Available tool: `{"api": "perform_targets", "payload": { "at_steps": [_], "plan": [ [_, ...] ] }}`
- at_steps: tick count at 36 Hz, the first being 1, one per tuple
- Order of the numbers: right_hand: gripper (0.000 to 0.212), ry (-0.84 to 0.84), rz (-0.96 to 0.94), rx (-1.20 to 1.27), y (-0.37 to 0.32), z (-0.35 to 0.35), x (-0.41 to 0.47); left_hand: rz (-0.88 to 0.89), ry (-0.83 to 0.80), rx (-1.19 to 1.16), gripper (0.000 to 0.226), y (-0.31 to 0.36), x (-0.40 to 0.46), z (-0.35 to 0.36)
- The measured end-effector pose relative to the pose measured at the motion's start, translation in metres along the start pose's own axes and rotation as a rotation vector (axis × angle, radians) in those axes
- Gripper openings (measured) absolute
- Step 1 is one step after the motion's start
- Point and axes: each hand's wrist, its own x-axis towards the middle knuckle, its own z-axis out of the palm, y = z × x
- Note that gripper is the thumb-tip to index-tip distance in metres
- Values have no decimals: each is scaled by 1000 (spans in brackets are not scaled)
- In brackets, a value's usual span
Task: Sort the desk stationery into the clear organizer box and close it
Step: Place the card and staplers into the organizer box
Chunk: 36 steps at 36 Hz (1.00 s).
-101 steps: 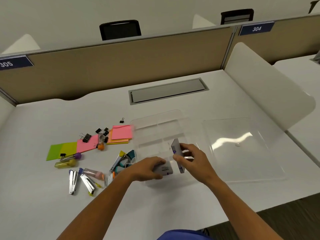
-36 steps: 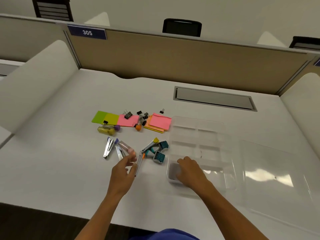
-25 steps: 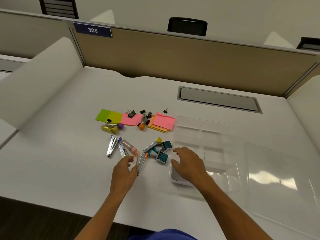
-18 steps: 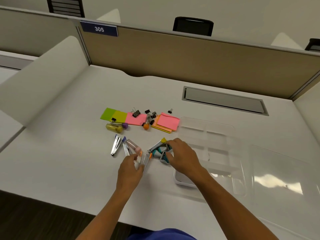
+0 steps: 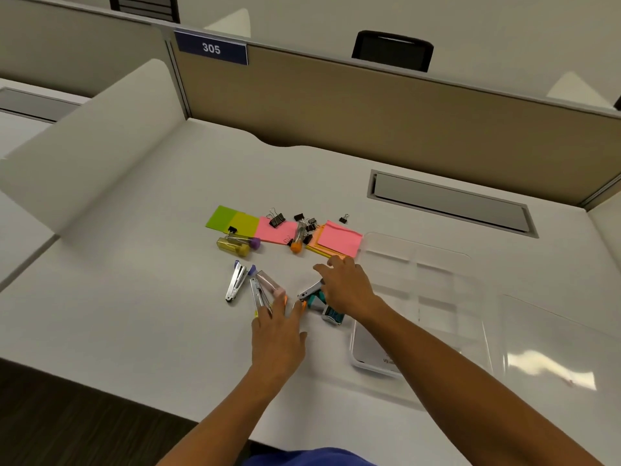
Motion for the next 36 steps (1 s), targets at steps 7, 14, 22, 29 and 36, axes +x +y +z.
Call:
{"api": "perform_targets", "payload": {
  "at_steps": [7, 14, 22, 29, 36],
  "plan": [
    [31, -51, 15, -179, 0, 6, 6, 12, 3, 27, 59, -7, 0, 0],
    [31, -14, 19, -173, 3, 11, 10, -24, -11, -32, 70, -8, -2, -4],
    [24, -19, 179, 448, 10, -6, 7, -80, -8, -203, 81, -13, -10, -6],
    [13, 84, 289, 992, 24, -28, -26, -152, 26, -912, 68, -12, -16, -24],
    [11, 147, 287, 1317, 47, -41, -67, -271, -69, -1488, 56, -5, -22, -41]
  ]
}}
